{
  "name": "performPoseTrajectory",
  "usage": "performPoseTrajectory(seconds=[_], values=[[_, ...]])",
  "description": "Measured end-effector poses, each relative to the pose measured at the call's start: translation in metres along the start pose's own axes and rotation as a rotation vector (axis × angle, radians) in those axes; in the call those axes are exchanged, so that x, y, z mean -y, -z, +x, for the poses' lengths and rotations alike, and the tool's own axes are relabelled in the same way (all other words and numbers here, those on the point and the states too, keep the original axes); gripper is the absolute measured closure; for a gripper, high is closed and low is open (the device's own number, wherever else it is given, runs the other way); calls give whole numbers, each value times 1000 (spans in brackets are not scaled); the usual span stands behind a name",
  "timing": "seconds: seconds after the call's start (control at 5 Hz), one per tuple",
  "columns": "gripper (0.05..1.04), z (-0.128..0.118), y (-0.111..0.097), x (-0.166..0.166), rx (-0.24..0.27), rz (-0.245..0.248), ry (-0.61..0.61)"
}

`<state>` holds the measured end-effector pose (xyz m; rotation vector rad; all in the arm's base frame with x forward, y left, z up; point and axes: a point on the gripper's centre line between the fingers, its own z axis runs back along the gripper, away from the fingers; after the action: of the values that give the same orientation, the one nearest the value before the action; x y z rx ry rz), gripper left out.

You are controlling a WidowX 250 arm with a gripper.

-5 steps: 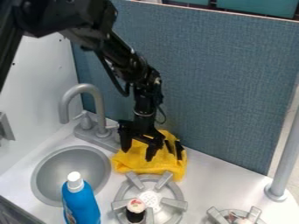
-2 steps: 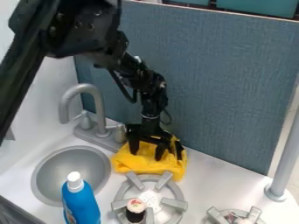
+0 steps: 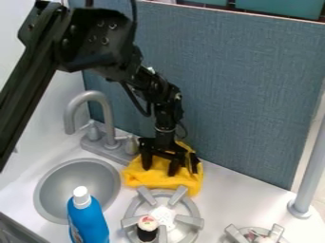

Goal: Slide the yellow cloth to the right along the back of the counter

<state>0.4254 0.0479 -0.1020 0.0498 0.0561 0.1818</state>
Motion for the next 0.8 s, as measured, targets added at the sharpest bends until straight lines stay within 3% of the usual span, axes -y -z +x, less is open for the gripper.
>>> performPoseTrajectory(seconds=[0.2,0.4,0.6,0.8], values=[[83,-5,-4,25,-34,-53,157],[83,-18,-9,72,-51,-37,337],[83,-28,-20,119,-32,-38,444],[83,-36,-27,149,9,-71,465]])
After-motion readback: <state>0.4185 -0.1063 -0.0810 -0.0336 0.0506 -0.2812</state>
